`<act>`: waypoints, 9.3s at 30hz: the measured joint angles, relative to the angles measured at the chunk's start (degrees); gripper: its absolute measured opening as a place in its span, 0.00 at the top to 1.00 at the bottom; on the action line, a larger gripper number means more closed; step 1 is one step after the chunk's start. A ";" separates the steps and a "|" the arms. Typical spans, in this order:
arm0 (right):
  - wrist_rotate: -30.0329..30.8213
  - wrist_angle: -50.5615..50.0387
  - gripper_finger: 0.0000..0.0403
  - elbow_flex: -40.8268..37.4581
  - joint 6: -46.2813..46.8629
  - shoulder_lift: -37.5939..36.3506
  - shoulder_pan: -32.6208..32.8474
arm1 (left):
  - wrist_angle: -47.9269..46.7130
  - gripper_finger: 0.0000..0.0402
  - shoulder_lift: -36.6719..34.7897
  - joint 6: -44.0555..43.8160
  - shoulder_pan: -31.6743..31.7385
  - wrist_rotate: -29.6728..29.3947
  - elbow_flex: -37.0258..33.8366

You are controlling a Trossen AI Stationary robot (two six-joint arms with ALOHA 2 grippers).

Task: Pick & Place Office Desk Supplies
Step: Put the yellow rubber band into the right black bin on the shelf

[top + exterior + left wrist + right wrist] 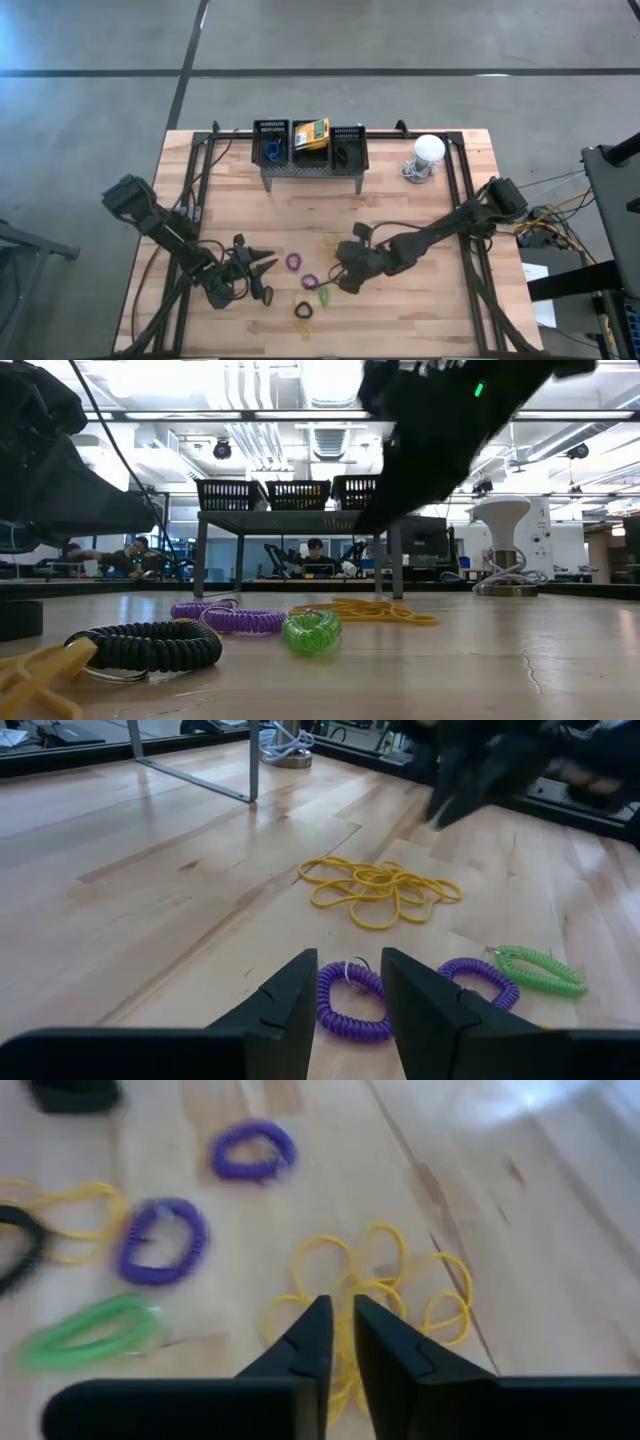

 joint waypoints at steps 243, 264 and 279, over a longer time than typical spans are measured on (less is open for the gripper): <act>-5.91 -9.59 0.97 9.51 -32.75 -21.66 -36.59 | -17.39 0.54 1.79 10.75 18.58 11.73 13.73; -7.98 2.10 0.70 -4.15 -26.78 -21.83 -14.23 | -17.39 0.54 1.79 10.91 18.60 11.76 13.73; -16.57 38.01 0.60 -22.87 -18.59 -9.65 -3.76 | -16.39 0.54 1.84 10.84 18.84 10.90 13.25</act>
